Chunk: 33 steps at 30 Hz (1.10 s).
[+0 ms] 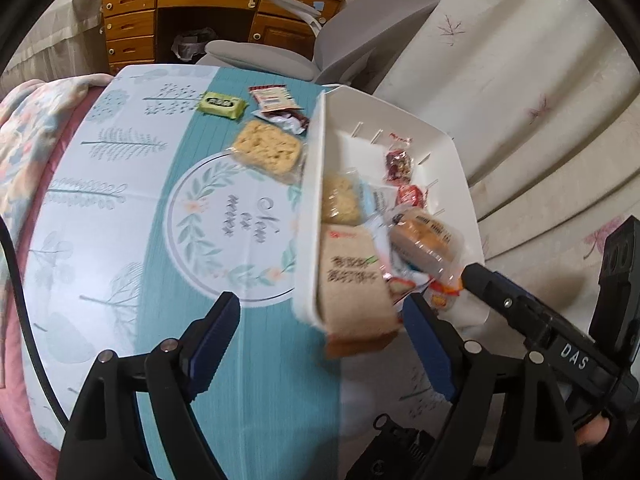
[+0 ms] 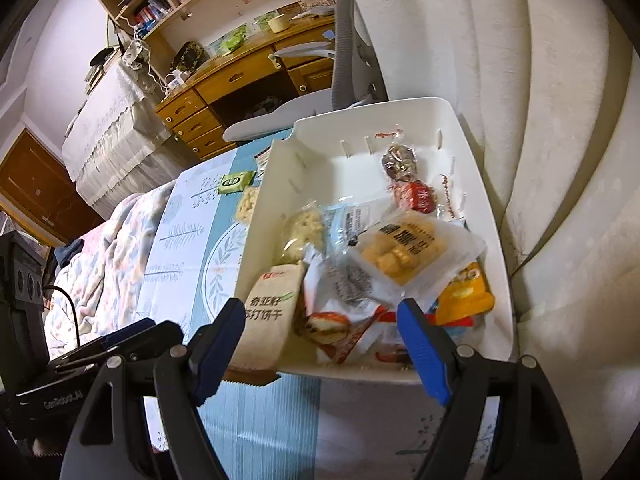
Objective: Organize snacks
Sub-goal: 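Open both tools to drop the soda-cracker packet and yellow-snack bag into the tray, then withdraw both tools from the tray toward the remaining snacks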
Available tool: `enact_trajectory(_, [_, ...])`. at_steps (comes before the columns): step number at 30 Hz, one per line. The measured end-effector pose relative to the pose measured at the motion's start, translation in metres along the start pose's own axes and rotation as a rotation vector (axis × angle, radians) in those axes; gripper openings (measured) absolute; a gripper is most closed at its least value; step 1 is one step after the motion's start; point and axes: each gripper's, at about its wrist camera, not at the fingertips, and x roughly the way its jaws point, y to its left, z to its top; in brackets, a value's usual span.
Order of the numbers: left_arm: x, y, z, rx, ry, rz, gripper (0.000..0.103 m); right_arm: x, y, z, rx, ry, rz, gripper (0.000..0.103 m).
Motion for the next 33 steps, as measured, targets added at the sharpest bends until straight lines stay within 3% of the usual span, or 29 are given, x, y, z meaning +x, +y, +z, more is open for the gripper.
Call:
enact_trajectory(15, [-0.055,0.089,0.006,0.147,0.046,0.085,0.083,-0.012,0.081,-0.024,-0.030,-0.083,-0.121,0.079])
enact_trajectory(25, [-0.076,0.145,0.055,0.426,0.083,0.155,0.083,-0.001,0.148,-0.020,-0.163,-0.105,-0.216,0.079])
enact_trajectory(33, [-0.061,0.158,0.111,0.647,0.081,0.164,0.083,0.023,0.190,0.001,-0.342,-0.071,-0.247,0.079])
